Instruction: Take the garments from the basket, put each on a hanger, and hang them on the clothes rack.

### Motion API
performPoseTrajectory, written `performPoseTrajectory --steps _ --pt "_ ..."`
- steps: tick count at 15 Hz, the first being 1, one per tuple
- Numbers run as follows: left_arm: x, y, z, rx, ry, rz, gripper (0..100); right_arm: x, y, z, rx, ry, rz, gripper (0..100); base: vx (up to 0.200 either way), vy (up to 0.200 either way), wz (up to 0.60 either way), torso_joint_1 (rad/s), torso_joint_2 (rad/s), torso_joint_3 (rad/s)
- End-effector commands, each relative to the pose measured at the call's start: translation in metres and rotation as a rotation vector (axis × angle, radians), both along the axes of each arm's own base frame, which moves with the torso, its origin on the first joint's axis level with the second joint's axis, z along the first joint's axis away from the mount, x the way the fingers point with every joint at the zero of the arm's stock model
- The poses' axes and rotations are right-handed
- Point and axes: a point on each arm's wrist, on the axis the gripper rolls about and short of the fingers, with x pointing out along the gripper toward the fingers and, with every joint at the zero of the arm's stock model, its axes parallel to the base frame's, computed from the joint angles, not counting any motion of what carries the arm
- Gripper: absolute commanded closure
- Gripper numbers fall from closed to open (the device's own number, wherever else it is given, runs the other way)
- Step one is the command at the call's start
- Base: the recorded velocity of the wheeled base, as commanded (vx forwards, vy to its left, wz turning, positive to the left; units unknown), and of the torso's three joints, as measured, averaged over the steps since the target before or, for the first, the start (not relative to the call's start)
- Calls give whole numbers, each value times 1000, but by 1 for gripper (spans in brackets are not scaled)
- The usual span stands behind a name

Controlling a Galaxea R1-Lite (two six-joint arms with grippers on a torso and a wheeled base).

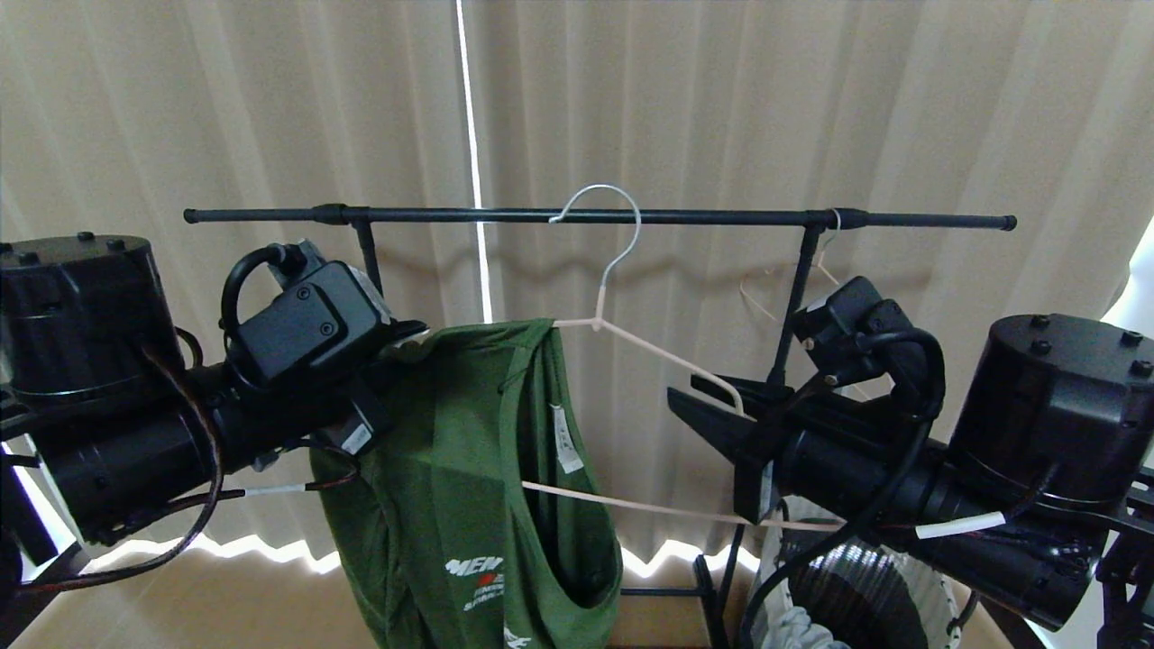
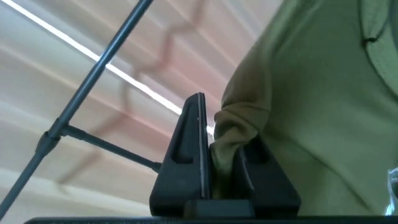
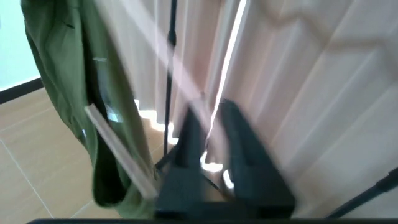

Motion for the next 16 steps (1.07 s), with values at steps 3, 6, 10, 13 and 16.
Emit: performPoseTrajectory --steps 3,6,10,13,16 --pt "0 7 -7 21 2 140 100 2 -3 1 -28 -29 -18 0 0 0 0 0 0 0" --pt "4 15 -7 24 1 195 100 7 -10 3 -31 -41 -49 0 0 0 0 0 0 0" --pt "9 24 -5 25 -10 335 100 4 -18 -5 -51 -19 -55 0 0 0 0 0 0 0" --pt "15 22 -4 -18 -57 337 100 0 -20 -14 -71 10 -47 0 0 0 0 0 0 0" --pt "22 17 -1 -89 -188 322 100 -2 -13 -26 -81 60 12 0 0 0 0 0 0 0"
